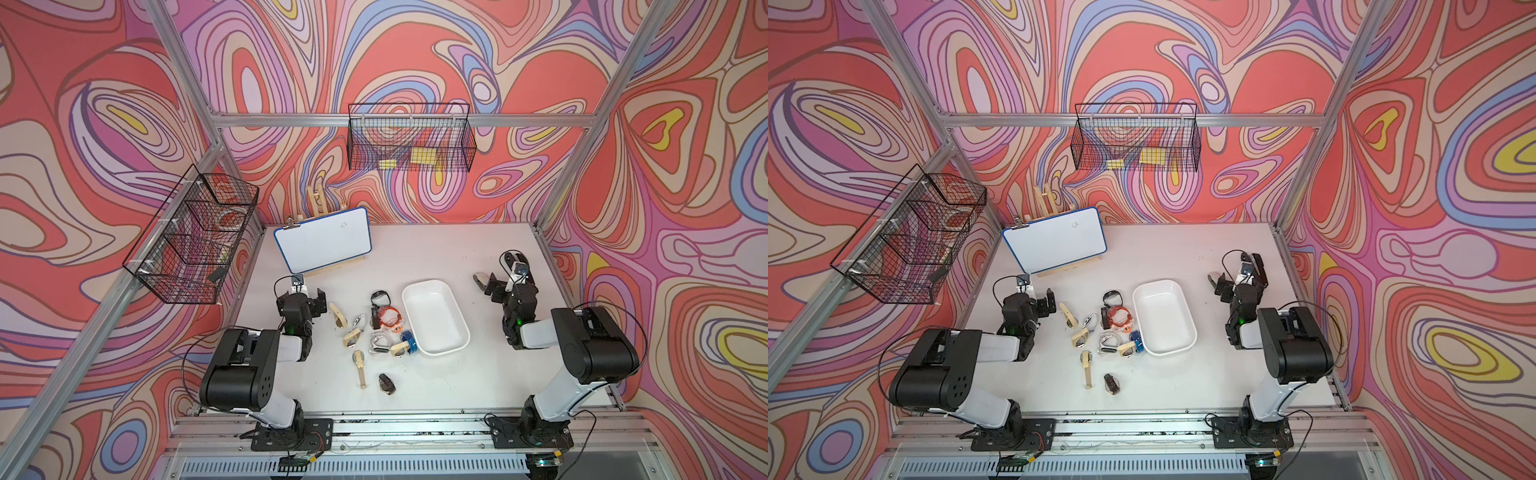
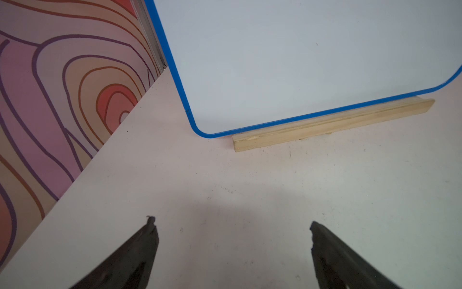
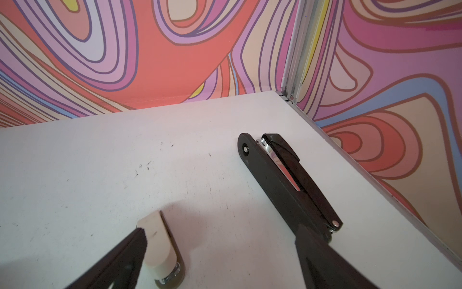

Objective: Put the watch into the storage box
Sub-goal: Pick up the watch at the center of the board.

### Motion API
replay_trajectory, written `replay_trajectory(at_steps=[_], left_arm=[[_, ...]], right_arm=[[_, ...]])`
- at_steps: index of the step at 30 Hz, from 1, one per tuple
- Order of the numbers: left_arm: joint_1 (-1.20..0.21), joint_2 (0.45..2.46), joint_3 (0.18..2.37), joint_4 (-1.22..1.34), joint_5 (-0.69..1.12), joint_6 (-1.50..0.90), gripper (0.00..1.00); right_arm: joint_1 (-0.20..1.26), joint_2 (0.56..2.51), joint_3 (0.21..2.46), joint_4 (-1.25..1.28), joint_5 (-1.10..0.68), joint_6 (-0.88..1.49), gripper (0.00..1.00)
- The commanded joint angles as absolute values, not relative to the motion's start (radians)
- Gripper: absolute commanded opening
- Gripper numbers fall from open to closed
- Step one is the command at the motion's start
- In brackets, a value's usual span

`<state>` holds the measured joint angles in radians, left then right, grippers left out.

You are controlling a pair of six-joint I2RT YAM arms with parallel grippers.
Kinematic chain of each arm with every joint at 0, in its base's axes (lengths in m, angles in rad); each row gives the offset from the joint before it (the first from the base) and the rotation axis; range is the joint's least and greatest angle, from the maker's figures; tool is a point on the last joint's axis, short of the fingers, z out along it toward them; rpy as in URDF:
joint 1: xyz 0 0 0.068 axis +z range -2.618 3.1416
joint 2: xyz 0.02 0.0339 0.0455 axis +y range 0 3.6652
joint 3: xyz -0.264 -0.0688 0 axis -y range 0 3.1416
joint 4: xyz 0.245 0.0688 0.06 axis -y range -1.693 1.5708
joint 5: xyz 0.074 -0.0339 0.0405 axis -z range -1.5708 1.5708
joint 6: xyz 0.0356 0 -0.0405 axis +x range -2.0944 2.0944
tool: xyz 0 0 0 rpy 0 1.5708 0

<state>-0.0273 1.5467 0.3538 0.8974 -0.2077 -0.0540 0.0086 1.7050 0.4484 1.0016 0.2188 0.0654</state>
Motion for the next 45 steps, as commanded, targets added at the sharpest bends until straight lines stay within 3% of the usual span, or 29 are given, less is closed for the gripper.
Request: replay_trajectory(at_steps=[1,6,9,14,18,24,27,31,40,45], left_arm=[[-0.023,1.536,0.355,0.922,-0.201,-0.066,1.00],[-0.027,1.477,0.361,0.873,-0.160,-0.038,1.00],[-0.087,1.243,0.437,0.554,-0.403,-0.082,1.00],[-0.120,0.926,0.621,-0.012,-0.498,-0.349,1.00],[-0.133,0.766,0.715,-0.385,-0.285,-0.594,1.00],[-0.181,0.704,0.726,-0.634,0.080,-0.742,1.00],[-0.264,0.716,0.726,-0.705,0.098,-0.746,1.00],[-0.389,0.781,0.690,-0.707,0.049,-0.774,1.00],[-0.406,0.985,0.626,-0.527,0.040,-0.880,0.95],[-0.406,1.090,0.613,-0.414,-0.024,-0.949,0.85]], right_arm=[[0.005,1.694,0.439,1.010,0.216,0.072,0.98],[0.014,1.652,0.411,1.031,0.213,0.054,0.98],[0.094,1.494,0.415,0.881,0.288,-0.008,0.98],[0.169,1.268,0.525,0.438,0.284,0.124,0.98],[0.244,1.178,0.597,0.215,0.192,0.213,0.98],[0.377,1.172,0.739,-0.004,-0.114,0.271,0.98],[0.410,1.212,0.781,-0.036,-0.255,0.305,0.98],[0.452,1.259,0.809,-0.056,-0.295,0.318,0.98],[0.483,1.256,0.805,-0.071,-0.252,0.324,0.98],[0.484,1.252,0.790,-0.071,-0.244,0.320,0.98]])
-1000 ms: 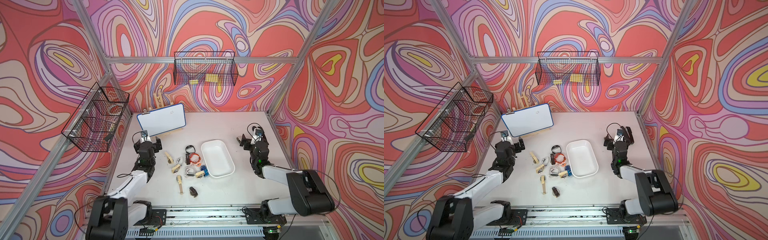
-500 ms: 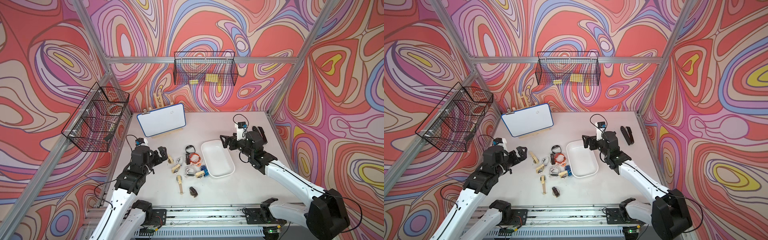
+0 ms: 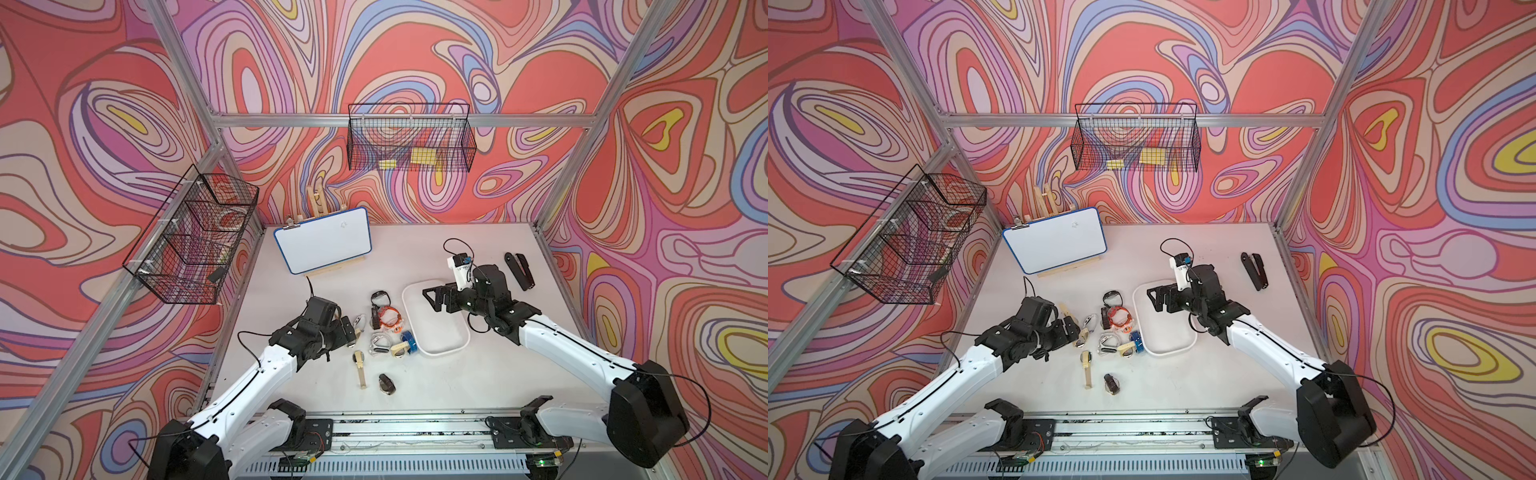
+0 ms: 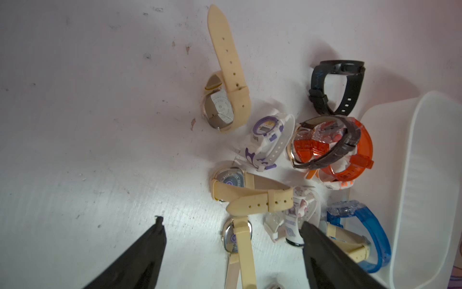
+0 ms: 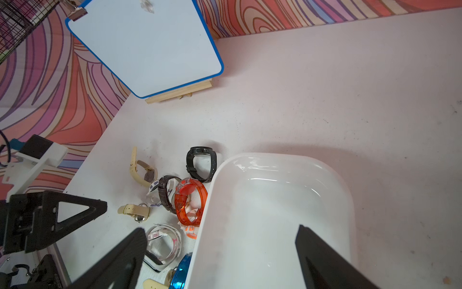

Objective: Put the watch into the storage box
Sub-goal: Pick up the watch at the center of the board.

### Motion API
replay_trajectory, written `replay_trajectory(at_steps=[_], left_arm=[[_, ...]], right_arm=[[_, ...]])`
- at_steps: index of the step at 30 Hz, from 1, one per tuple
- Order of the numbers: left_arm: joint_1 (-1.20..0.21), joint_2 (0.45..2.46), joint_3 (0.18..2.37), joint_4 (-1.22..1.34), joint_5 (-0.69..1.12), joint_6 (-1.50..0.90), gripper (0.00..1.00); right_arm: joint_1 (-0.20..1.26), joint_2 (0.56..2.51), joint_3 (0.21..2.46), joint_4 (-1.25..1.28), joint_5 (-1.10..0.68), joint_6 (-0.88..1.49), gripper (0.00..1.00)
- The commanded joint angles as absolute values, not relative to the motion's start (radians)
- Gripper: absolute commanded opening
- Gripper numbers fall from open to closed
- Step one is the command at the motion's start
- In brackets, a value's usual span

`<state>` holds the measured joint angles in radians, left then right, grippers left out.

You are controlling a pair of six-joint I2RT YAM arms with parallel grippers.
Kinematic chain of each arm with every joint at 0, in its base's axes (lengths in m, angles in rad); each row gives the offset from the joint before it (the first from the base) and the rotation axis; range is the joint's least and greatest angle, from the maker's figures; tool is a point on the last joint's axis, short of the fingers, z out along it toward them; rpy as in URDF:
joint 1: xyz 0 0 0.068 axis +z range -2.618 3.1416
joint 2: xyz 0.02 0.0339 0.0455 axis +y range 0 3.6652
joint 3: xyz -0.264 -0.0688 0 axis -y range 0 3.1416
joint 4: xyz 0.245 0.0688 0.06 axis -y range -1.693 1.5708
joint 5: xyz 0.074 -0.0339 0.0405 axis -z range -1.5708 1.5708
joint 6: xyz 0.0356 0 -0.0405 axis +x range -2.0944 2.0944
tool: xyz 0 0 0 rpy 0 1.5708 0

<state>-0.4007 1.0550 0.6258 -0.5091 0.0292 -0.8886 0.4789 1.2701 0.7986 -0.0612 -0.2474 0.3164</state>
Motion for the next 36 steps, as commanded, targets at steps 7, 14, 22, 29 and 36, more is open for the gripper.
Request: replay_trajectory(at_steps=[7,14,22,29,36], left_arm=[[-0.406,1.203,0.644,-0.343,-0.077,-0.985,0.77],[-0.406,1.304,0.663,-0.272,-0.095,-1.005,0.64],[-0.406,1.356,0.686,-0.218,-0.108,-1.003,0.60],[-0.405,1.419,0.732,-0.233,-0.145,-0.979,0.52],[-0.406,1.451,0.767,-0.256,-0.174,-0.951,0.43]], right_arm=[[0.486,1.255,0.769,-0.060,-0.237,0.318,0.98],[0.486,1.265,0.756,-0.049,-0.237,0.317,0.98],[0.485,1.268,0.744,-0.048,-0.235,0.308,0.98],[0.485,1.278,0.738,-0.043,-0.234,0.304,0.97],[0.485,1.284,0.741,-0.046,-0.249,0.304,0.96]])
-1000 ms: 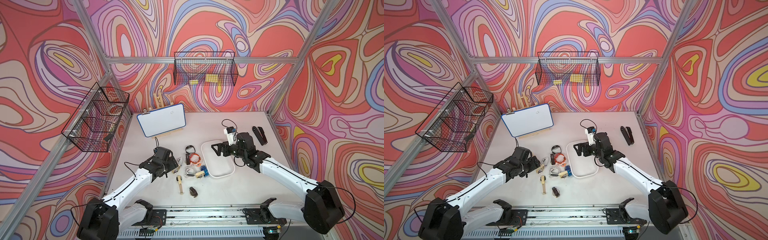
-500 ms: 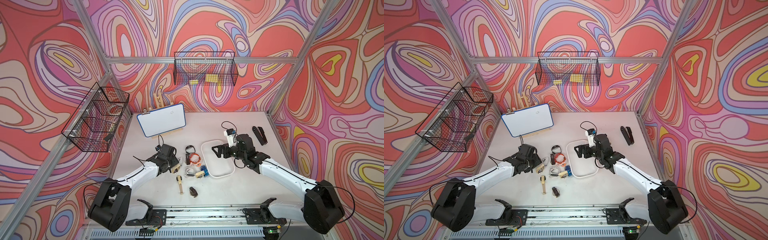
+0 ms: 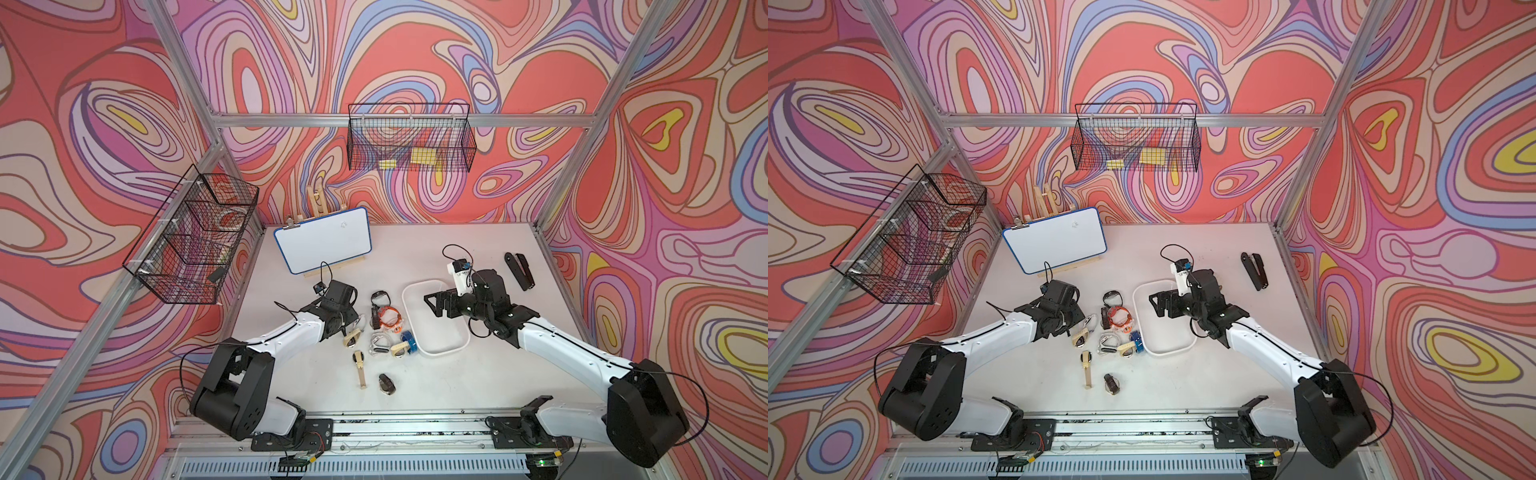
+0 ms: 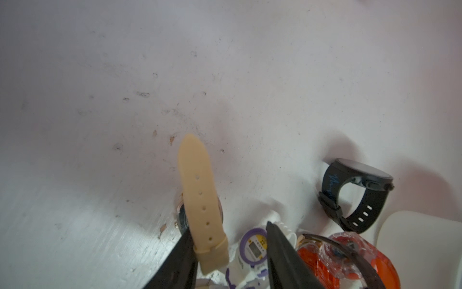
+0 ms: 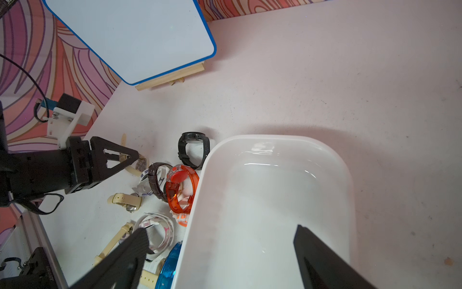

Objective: Put the watch into the storage box
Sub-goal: Pick up the watch at the center of the board.

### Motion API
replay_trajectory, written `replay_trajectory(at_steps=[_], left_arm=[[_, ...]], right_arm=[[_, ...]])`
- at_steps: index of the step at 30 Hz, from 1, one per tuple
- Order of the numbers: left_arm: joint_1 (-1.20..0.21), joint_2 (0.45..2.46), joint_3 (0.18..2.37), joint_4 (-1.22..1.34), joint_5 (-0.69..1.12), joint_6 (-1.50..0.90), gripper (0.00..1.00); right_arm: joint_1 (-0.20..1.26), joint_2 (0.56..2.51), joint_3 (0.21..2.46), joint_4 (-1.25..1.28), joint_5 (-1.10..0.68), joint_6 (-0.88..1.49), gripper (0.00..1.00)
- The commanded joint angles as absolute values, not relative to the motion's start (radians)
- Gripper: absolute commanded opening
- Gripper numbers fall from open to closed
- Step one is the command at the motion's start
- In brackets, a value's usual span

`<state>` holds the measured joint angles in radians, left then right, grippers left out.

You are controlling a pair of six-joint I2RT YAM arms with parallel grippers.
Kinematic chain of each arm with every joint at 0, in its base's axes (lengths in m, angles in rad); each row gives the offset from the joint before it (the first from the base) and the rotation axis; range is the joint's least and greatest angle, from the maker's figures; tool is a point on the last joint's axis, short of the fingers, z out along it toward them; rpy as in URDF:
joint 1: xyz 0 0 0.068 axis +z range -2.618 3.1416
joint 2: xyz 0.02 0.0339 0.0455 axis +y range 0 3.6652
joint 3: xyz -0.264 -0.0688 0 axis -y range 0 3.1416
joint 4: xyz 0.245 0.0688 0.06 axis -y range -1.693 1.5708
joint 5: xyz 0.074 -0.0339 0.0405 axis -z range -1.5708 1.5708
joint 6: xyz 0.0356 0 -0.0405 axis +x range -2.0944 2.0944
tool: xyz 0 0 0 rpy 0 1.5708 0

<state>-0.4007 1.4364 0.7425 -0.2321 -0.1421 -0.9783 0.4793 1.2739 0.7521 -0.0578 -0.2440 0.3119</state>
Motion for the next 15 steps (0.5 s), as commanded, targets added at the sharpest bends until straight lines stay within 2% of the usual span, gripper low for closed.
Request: replay_trajectory(at_steps=[1,8,13,15], left_arm=[[-0.406,1.455,0.767,-0.256,-0.177,-0.947,0.42],[-0.406,1.482,0.765,-0.252,-0.166,-0.925,0.29],[-0.406,1.485,0.769,-0.253,-0.160,-0.908,0.14],[-0.406,1.470,0.766,-0.255,-0.158,-0.904,0.12]], right_arm=[[0.485,1.284,0.740,-0.046,-0.249,0.303,0.96],[0.486,1.290,0.745,-0.055,-0.259,0.301,0.95],[0.485,1.293,0.750,-0.059,-0.266,0.305,0.94],[0.485,1.292,0.752,-0.062,-0.266,0.304,0.94]])
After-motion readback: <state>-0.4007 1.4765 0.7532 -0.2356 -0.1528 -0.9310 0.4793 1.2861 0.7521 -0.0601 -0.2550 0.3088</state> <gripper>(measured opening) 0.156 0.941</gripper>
